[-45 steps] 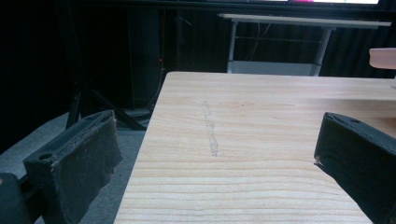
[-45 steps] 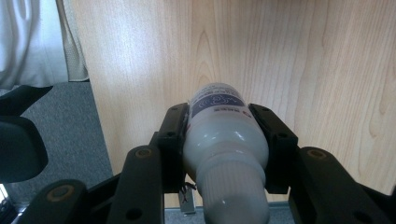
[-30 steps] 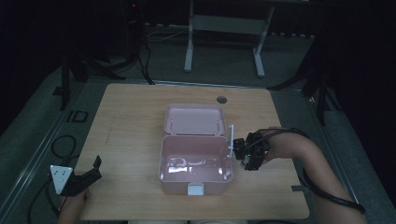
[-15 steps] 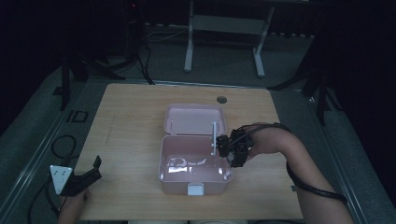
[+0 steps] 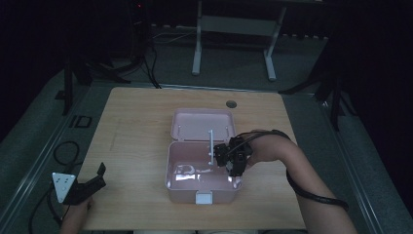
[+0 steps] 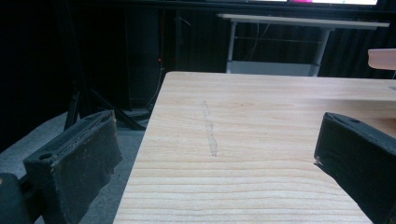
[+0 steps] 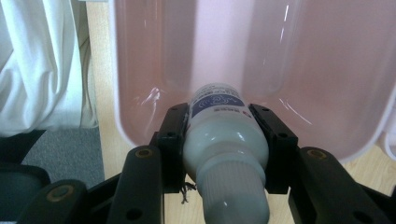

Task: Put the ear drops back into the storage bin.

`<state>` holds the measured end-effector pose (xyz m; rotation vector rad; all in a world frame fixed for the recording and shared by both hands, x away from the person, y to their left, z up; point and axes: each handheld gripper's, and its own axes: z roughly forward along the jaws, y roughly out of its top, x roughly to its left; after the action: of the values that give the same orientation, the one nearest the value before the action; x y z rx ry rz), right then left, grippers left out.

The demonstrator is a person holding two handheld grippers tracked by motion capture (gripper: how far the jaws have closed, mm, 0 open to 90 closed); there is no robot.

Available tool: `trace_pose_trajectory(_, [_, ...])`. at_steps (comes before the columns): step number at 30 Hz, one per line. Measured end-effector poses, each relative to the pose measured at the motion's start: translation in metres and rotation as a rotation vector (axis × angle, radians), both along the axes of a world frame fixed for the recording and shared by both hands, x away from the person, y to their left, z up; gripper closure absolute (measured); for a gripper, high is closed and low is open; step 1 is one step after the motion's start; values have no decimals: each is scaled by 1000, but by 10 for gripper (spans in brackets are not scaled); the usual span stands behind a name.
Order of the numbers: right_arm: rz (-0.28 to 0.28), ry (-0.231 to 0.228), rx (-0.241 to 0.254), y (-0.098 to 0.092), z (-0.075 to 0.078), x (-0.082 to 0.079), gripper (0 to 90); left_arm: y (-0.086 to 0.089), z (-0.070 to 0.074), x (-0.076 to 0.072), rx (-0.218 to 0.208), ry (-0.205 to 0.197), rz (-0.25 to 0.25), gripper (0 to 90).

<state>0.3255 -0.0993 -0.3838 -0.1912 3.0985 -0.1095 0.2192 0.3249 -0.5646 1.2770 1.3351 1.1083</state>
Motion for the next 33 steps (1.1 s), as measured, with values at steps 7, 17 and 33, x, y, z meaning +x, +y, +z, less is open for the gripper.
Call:
trace_pose_trajectory(7, [5, 20, -1, 7, -20, 0, 595, 0, 0, 0, 1, -1, 0, 4])
trace_pose_trajectory(17, [24, 57, -11, 14, -53, 0, 595, 0, 0, 0, 0, -2, -1, 4])
trace_pose_trajectory(33, [38, 73, -96, 21, -95, 2, 595, 0, 0, 0, 2, -2, -1, 4])
